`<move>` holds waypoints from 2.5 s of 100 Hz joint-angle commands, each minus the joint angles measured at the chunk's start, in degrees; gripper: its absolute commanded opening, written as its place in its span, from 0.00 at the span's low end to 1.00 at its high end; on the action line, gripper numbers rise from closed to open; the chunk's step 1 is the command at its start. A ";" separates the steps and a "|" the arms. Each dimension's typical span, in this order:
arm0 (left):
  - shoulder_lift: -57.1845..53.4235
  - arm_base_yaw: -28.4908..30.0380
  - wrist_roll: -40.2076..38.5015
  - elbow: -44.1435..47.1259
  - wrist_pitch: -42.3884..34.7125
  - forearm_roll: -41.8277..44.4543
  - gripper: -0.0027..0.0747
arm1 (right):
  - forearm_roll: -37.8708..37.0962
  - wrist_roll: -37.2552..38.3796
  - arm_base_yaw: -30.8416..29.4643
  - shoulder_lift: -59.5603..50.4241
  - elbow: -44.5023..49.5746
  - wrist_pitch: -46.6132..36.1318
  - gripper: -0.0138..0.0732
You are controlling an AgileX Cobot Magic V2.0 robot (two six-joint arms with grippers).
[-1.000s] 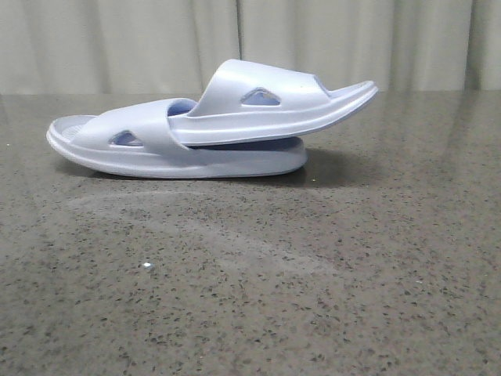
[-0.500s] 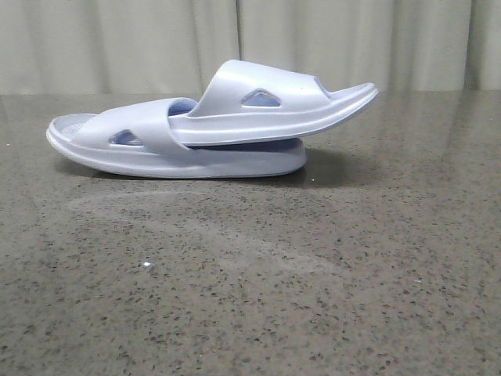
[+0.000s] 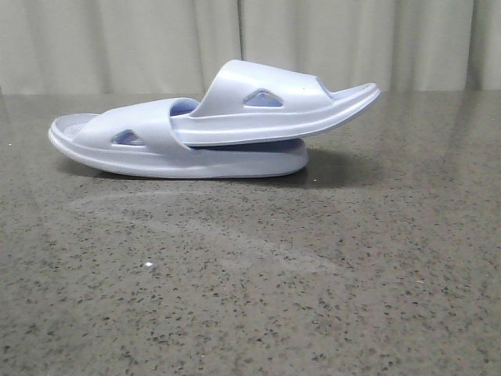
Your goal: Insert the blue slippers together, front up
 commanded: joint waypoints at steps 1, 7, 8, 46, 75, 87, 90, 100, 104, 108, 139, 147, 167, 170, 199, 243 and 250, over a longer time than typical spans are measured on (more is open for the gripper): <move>-2.43 0.60 -21.12 2.09 -3.61 19.43 0.05 | -0.26 -0.26 -0.06 0.12 -1.50 -1.16 0.07; -4.85 0.60 -26.06 4.42 -4.56 25.74 0.05 | -0.26 -0.26 -0.06 0.12 -1.50 -1.16 0.07; -5.13 0.60 -26.55 4.96 -4.94 26.17 0.05 | -0.26 -0.26 -0.06 0.12 -1.50 -1.16 0.07; -14.72 1.66 -27.48 8.78 0.02 32.58 0.05 | -0.26 -0.26 -0.06 0.12 -1.50 -1.16 0.07; -14.72 1.66 -27.48 8.78 1.02 32.35 0.05 | -0.26 -0.26 -0.06 0.12 -1.50 -1.16 0.07; -14.72 1.66 -27.48 8.78 1.02 32.35 0.05 | -0.26 -0.26 -0.06 0.12 -1.50 -1.16 0.07; -14.72 1.66 -27.48 8.78 1.02 32.35 0.05 | -0.26 -0.26 -0.06 0.12 -1.50 -1.16 0.07; -14.72 1.66 -27.48 8.78 1.02 32.35 0.05 | -0.26 -0.26 -0.06 0.12 -1.50 -1.16 0.07; -14.72 1.66 -27.48 8.78 1.02 32.35 0.05 | -0.26 -0.26 -0.06 0.12 -1.50 -1.16 0.07; -14.72 1.66 -27.48 8.78 1.02 32.35 0.05 | -0.26 -0.26 -0.06 0.12 -1.50 -1.16 0.07; -14.72 1.66 -27.48 8.78 1.02 32.35 0.05 | -0.26 -0.26 -0.06 0.12 -1.50 -1.30 0.07; -14.72 1.66 -27.48 8.78 1.02 32.35 0.05 | -3.02 -0.26 -0.06 0.03 -1.50 -2.09 0.07; -14.72 1.66 -27.48 8.78 1.02 32.35 0.05 | -31.70 19.63 -0.74 -0.44 -0.58 -9.61 0.07; -14.72 1.66 -27.48 8.78 1.02 32.35 0.05 | -38.69 23.89 -1.22 -0.67 0.01 -11.19 0.07; -14.72 1.66 -27.48 8.78 1.02 32.35 0.05 | -71.40 52.56 -9.94 -7.28 6.40 -9.68 0.07; -14.72 1.66 -27.48 8.78 1.02 32.35 0.05 | -74.08 57.33 -19.50 -24.02 11.62 9.09 0.07; -14.72 1.66 -27.48 8.78 1.02 32.35 0.05 | -74.15 57.33 -19.78 -25.31 11.62 9.50 0.07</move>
